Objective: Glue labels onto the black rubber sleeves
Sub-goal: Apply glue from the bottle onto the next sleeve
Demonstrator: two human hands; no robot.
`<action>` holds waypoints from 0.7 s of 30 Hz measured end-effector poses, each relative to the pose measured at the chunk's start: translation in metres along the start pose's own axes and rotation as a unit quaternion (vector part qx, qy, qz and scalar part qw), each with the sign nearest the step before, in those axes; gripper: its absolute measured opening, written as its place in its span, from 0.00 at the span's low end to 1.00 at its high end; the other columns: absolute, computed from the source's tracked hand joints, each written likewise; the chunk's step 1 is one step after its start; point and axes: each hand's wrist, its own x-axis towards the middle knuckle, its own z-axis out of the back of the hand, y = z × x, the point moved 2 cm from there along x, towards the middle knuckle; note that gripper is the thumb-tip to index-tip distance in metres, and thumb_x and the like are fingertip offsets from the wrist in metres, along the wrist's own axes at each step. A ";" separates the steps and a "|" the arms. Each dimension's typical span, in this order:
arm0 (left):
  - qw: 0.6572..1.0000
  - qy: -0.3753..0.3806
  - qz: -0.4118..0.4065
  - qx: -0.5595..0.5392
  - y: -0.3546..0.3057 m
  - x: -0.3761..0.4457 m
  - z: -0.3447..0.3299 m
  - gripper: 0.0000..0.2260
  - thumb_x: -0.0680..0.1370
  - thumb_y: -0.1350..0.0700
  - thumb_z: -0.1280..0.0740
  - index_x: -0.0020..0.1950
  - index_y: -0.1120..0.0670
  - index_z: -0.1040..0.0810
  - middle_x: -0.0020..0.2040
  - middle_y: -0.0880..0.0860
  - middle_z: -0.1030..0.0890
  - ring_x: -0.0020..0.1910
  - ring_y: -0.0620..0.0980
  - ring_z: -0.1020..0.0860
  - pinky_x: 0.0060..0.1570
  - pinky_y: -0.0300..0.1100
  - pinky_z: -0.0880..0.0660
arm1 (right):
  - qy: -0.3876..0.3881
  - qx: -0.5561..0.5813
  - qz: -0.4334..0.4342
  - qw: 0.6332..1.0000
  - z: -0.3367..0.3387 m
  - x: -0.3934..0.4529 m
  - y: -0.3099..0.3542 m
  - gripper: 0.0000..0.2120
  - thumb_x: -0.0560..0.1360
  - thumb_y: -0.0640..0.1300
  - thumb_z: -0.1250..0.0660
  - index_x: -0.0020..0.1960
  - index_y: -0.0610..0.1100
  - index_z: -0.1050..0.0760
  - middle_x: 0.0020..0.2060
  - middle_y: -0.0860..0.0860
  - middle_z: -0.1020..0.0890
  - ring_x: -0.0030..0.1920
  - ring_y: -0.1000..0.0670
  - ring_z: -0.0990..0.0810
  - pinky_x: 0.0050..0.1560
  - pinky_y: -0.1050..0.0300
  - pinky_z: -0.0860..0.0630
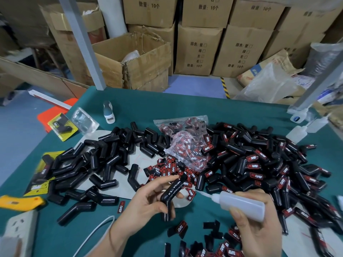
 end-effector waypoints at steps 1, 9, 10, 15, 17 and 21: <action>1.000 0.001 0.001 0.001 0.001 0.000 0.000 0.33 0.68 0.66 0.32 0.72 0.46 0.22 0.60 0.62 0.16 0.38 0.55 0.16 0.42 0.45 0.19 | -0.001 0.003 -0.002 1.000 -0.001 0.000 0.001 0.20 0.68 0.37 0.29 0.52 0.59 0.20 0.47 0.55 0.19 0.47 0.54 0.18 0.44 0.65 0.21; 1.000 0.003 0.003 0.014 0.002 0.000 0.000 0.34 0.68 0.66 0.32 0.73 0.46 0.23 0.60 0.62 0.16 0.38 0.55 0.16 0.41 0.43 0.19 | -0.003 -0.001 -0.003 1.000 -0.002 0.000 -0.002 0.20 0.68 0.37 0.28 0.52 0.59 0.20 0.46 0.54 0.19 0.46 0.53 0.18 0.43 0.65 0.21; 1.000 0.002 0.002 0.015 0.002 0.000 -0.001 0.34 0.68 0.66 0.31 0.72 0.46 0.23 0.59 0.62 0.16 0.38 0.55 0.16 0.41 0.43 0.20 | -0.004 0.002 -0.004 1.000 -0.002 0.000 -0.002 0.20 0.68 0.37 0.28 0.52 0.59 0.19 0.46 0.54 0.19 0.46 0.52 0.18 0.43 0.65 0.21; 0.999 -0.016 0.017 0.033 -0.001 -0.001 -0.002 0.34 0.67 0.68 0.27 0.73 0.55 0.24 0.58 0.60 0.15 0.38 0.55 0.16 0.42 0.45 0.18 | 0.003 0.002 -0.007 1.000 -0.002 -0.002 -0.002 0.18 0.68 0.38 0.28 0.52 0.57 0.20 0.47 0.54 0.19 0.46 0.52 0.18 0.43 0.65 0.21; 0.999 -0.027 0.026 0.038 -0.002 -0.002 -0.003 0.35 0.66 0.67 0.27 0.73 0.58 0.27 0.57 0.59 0.15 0.37 0.55 0.16 0.42 0.47 0.18 | 0.005 0.006 -0.011 1.000 -0.002 -0.002 -0.002 0.17 0.68 0.39 0.28 0.53 0.57 0.19 0.46 0.53 0.19 0.46 0.51 0.18 0.43 0.64 0.21; 0.998 -0.031 0.032 0.035 -0.004 -0.004 -0.004 0.36 0.64 0.65 0.27 0.73 0.59 0.28 0.56 0.59 0.15 0.38 0.55 0.16 0.42 0.46 0.18 | 0.013 0.014 -0.006 1.000 -0.002 -0.002 -0.001 0.18 0.68 0.37 0.28 0.52 0.56 0.19 0.45 0.54 0.19 0.45 0.52 0.19 0.43 0.64 0.22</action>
